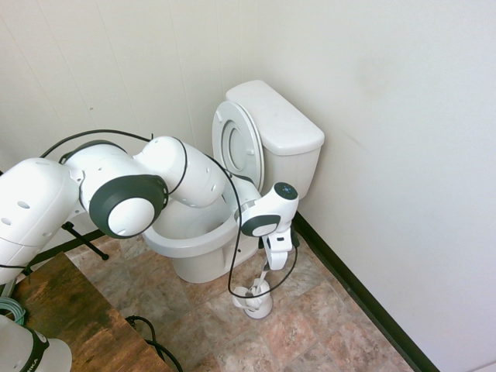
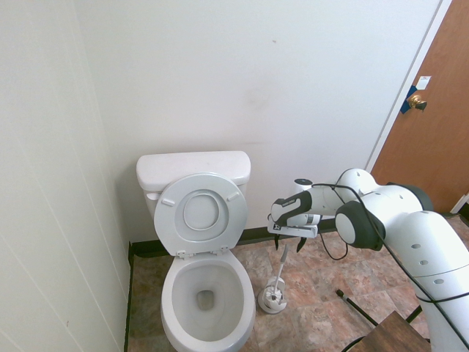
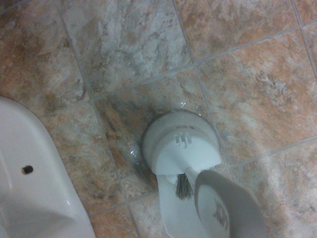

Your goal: Clean the toilet

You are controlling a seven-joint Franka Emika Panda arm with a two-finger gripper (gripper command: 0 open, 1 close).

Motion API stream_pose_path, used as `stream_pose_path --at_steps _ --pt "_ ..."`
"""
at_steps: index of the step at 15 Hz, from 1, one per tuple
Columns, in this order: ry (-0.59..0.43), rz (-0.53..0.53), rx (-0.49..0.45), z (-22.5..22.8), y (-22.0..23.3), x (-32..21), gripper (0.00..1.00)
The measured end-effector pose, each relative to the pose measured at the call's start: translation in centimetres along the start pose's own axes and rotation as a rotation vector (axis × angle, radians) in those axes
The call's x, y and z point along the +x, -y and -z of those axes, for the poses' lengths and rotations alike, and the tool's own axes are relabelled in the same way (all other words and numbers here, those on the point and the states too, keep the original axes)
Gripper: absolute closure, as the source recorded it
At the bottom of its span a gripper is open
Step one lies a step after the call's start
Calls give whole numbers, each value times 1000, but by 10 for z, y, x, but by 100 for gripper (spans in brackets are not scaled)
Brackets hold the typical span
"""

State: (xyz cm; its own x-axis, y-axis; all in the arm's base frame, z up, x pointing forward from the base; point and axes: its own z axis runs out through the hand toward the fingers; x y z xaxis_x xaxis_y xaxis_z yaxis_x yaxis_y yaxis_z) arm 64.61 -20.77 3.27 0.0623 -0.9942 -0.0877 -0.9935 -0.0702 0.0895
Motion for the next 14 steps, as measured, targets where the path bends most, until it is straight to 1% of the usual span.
stream_pose_path --at_steps 5,6,14 --pt "20 -9 -28 -38 10 9 0" --pt "24 -8 -31 -40 13 9 100" --pt "45 -22 -46 -53 19 26 100"
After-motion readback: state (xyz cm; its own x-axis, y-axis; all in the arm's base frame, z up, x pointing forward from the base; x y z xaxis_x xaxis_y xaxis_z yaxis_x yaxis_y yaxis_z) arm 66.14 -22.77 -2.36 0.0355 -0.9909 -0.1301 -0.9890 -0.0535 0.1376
